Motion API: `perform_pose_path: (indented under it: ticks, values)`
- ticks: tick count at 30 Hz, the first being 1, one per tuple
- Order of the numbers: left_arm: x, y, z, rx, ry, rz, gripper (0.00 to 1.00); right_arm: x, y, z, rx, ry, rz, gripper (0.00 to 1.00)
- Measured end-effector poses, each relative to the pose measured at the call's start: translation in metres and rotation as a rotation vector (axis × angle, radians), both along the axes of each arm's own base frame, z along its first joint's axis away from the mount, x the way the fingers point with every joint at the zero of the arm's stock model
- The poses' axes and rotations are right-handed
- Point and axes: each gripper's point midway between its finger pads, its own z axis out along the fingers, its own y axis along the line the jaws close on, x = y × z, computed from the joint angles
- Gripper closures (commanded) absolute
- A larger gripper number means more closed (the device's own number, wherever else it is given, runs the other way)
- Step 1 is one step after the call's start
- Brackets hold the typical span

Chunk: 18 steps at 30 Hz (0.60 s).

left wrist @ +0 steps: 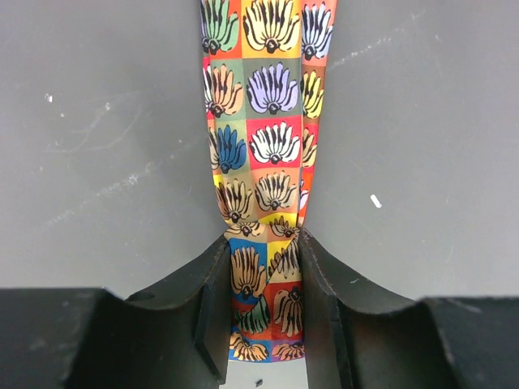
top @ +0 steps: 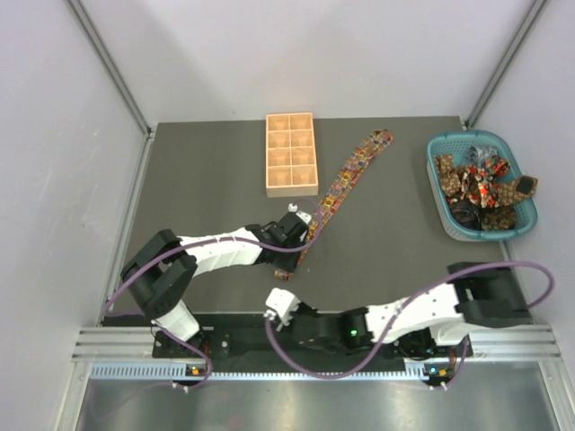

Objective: Roll the ties
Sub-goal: Roll the tie

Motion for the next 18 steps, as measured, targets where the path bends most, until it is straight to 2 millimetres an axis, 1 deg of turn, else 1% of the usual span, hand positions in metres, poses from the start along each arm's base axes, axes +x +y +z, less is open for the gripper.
perform_pose_path:
  ticks: [2,4,6,9,11,14,18]
  values:
    - [0.001,-0.001,0.0,0.007,0.007,-0.002,0.62,0.007,0.016,0.004,-0.041,-0.07,-0.027,0.8]
    - [0.003,-0.003,0.0,0.014,0.011,-0.003,0.62,0.018,0.026,0.007,-0.09,-0.145,-0.072,0.77]
    - [0.003,-0.004,-0.001,0.021,0.017,-0.003,0.62,0.028,0.032,0.004,-0.159,-0.213,-0.112,0.76]
    - [0.004,-0.004,-0.001,0.029,0.024,-0.003,0.62,0.044,0.041,-0.005,-0.266,-0.286,-0.167,0.76]
    - [0.004,-0.005,-0.001,0.034,0.028,-0.003,0.62,0.054,0.041,-0.012,-0.326,-0.313,-0.198,0.75]
    - [0.004,-0.005,-0.001,0.045,0.036,-0.005,0.62,0.075,0.033,-0.019,-0.422,-0.351,-0.259,0.75]
    - [0.004,-0.005,-0.001,0.061,0.048,-0.008,0.62,0.094,0.028,-0.015,-0.479,-0.388,-0.338,0.75]
